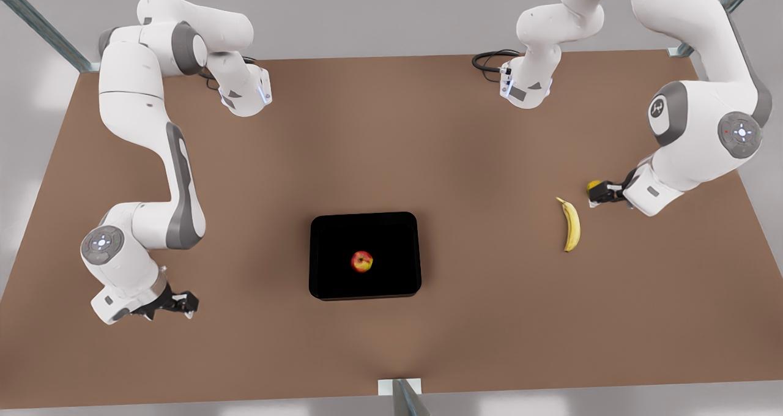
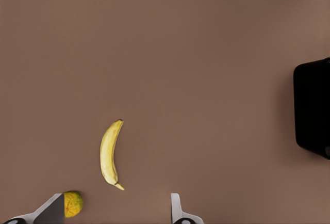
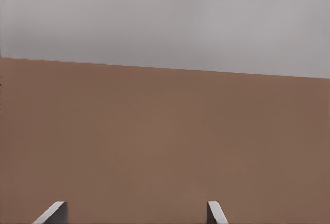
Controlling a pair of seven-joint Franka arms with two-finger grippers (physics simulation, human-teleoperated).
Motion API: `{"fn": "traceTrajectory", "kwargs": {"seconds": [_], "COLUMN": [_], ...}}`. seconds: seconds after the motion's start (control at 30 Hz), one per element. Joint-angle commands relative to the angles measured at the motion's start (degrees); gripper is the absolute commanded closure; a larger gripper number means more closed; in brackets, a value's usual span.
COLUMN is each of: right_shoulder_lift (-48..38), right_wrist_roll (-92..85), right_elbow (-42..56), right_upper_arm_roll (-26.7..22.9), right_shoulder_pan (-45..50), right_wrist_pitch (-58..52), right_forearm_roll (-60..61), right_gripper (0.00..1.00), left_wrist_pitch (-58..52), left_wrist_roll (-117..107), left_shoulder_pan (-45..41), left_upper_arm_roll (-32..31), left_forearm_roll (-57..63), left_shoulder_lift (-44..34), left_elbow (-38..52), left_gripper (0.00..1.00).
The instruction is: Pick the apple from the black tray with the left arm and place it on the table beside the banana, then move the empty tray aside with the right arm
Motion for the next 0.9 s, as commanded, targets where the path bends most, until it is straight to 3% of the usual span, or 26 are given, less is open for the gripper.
{"fn": "traceTrajectory", "kwargs": {"seconds": [0.0,0.13,0.27,0.37,0.5,0.77,0.87], "right_shoulder_lift": [-0.15,-0.06,4.24,7.06,4.61,0.56,-0.06], "right_wrist_roll": [0.38,0.38,0.29,0.11,0.2,0.29,0.29], "right_elbow": [-0.11,-0.02,-0.02,0.15,1.47,1.12,1.12], "right_upper_arm_roll": [0.0,0.0,0.0,0.0,-0.18,0.0,-0.09], "right_shoulder_pan": [0.07,0.16,0.69,0.69,0.42,0.42,0.34], "right_wrist_pitch": [6.35,6.35,6.61,8.2,8.11,2.66,0.9], "right_forearm_roll": [-0.03,-0.03,-0.12,-0.3,-0.03,0.06,0.14], "right_gripper": [0.0,0.0,0.0,0.0,0.0,0.0,0.0], "left_wrist_pitch": [3.54,4.59,6.43,13.29,25.67,29.02,32.36], "left_wrist_roll": [-8.82,-14.43,-42.97,-54.7,-63.65,-66.39,-66.13], "left_shoulder_pan": [0.19,-10.25,-26.43,-36.63,-41.65,-44.9,-45.08], "left_upper_arm_roll": [0.0,-0.35,-0.44,-0.44,-0.26,2.64,2.73], "left_forearm_roll": [0.68,-0.55,5.6,6.04,9.99,13.16,13.25], "left_shoulder_lift": [0.11,3.71,16.01,23.13,30.43,46.78,48.36], "left_elbow": [0.06,2.43,13.41,13.51,13.77,33.9,33.9], "left_gripper": [0.0,0.0,0.0,0.0,0.0,0.0,0.0]}}
